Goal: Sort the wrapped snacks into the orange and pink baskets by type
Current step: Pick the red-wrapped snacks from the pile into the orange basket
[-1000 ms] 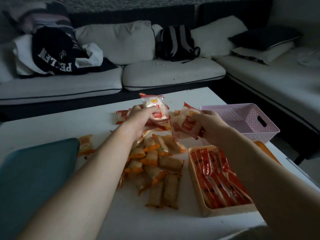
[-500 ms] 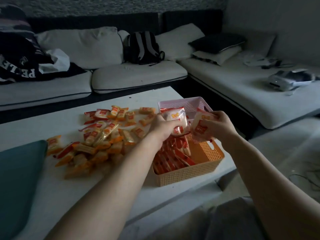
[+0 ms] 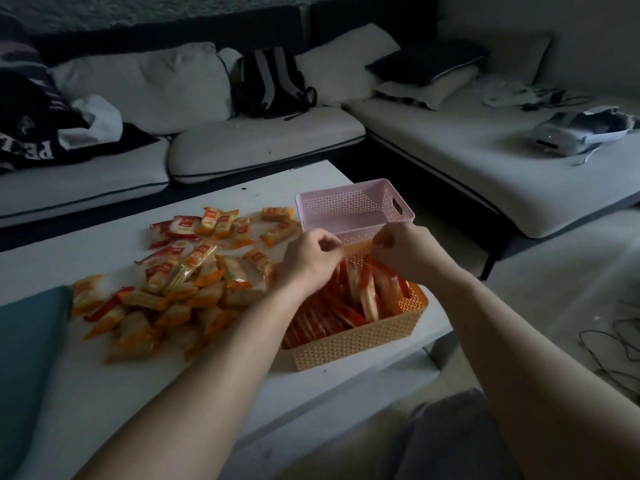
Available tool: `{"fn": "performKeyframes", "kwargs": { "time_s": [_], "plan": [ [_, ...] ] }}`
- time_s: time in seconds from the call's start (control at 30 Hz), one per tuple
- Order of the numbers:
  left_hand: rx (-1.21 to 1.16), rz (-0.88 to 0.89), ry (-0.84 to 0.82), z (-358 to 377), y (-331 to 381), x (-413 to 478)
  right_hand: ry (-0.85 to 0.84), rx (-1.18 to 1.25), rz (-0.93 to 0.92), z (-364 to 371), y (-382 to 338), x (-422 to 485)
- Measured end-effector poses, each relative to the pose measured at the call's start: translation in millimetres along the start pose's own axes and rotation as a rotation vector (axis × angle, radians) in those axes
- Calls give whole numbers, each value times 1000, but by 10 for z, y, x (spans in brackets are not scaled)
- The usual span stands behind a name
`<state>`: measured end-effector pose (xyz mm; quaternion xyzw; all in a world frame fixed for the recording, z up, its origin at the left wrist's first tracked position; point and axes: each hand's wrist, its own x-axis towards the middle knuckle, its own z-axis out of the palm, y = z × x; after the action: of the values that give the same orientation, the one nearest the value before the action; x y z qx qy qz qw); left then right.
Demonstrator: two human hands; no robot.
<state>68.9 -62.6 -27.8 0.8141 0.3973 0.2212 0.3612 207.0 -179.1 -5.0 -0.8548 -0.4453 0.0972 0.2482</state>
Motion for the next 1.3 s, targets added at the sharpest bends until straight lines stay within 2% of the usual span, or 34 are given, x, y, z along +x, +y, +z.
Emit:
{"fn": "performKeyframes", "kwargs": {
  "time_s": [0.1, 0.2, 0.27, 0.37, 0.5, 0.63, 0.8, 0.97, 1.03, 1.17, 1.3],
  "plan": [
    [73, 47, -141, 133, -26, -70, -128, -117, -14, 105, -94, 10],
    [91, 66, -204, 137, -55, -144, -307, -221, -6, 177, -155, -24],
    [115, 125, -225, 93, -68, -219, -357, -224, -8, 156, -163, -54],
    [228, 228, -250, 35, -101, -369, -310, -217, 25, 51, -82, -30],
    [294, 294, -363, 14, -226, -518, -132, -255, 59, -145, -21, -52],
    [443, 410, -409, 20, -291, -531, -2, -79, -11, -233, -52, -101],
    [440, 355, -411, -29, -299, -505, -131, 5, -131, -100, -129, -136],
    [372, 308, -455, -46, -308, -500, 61, 89, -113, -125, -156, -87],
    [350, 286, -480, -42, -318, -479, 38, 80, -98, -115, -158, -91],
    [418, 302, -459, -47, -409, -478, -177, 31, -51, -44, -166, -115],
    [395, 313, -401, -92, -456, -503, -179, -12, -24, -30, -138, -95]
  ]
}}
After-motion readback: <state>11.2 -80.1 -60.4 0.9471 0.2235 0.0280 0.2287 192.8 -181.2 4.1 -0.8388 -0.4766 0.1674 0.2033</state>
